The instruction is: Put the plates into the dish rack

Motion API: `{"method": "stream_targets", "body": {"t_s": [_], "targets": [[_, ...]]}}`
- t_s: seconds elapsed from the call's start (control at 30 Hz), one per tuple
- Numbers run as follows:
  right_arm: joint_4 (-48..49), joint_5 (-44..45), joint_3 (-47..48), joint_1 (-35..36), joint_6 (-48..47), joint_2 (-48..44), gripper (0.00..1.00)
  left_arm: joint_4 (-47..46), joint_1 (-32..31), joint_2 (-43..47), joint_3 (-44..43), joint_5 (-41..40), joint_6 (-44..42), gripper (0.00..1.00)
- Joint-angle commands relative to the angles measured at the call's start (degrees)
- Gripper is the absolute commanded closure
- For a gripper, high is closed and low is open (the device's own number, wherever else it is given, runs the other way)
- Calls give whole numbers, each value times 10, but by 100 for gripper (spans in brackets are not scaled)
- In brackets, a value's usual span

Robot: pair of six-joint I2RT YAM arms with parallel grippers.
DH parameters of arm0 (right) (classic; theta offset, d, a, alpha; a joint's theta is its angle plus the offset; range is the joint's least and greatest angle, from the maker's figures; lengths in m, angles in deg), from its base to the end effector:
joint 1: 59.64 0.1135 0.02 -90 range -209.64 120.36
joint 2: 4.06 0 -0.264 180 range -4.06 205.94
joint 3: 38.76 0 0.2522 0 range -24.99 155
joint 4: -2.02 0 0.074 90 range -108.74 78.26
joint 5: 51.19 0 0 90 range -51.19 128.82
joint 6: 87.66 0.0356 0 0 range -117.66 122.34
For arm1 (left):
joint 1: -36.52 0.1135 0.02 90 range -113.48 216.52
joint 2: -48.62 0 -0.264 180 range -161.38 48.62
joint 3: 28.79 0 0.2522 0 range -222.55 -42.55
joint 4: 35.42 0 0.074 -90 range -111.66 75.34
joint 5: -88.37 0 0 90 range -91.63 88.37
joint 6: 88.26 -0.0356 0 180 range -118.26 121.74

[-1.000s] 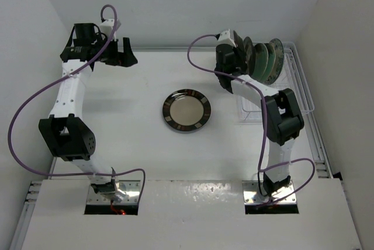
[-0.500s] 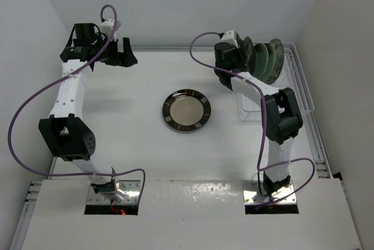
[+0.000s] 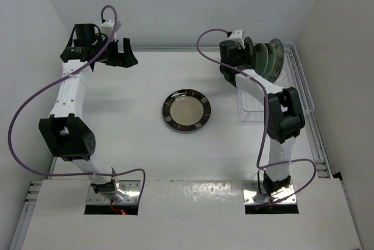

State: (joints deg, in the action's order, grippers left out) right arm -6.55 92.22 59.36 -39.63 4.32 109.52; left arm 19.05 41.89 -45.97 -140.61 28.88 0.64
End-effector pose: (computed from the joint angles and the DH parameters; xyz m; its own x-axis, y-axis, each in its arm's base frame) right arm 0.4379 0.1291 0.2495 -0.3656 -0.1112 -0.9241 0.4980 0.8154 -0.2952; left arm 0.3654 0.0162 0.3880 -0.5962 -0.0394 -0.8019 0.3333 0.8965 -0.2919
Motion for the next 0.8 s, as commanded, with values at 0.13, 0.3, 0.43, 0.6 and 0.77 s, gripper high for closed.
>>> {"method": "stream_targets", "body": {"t_s": [0.13,0.3,0.43,0.6,0.77], "targets": [[-1,-13,21,-1,9,-41,41,-5,5,17,2,11,-6,0],[-49,-98,51,8,0,-64,20,-5,5,17,2,16,-6,0],[-97,-107,73,7,18,-71,9,-5,5,17,2,16,-6,0],[-120,-164,80,10,29,-99,4,-5,5,17,2,16,-6,0],[-116,-204,76,10,27,-134,4,-5,5,17,2,16,-6,0]]}}
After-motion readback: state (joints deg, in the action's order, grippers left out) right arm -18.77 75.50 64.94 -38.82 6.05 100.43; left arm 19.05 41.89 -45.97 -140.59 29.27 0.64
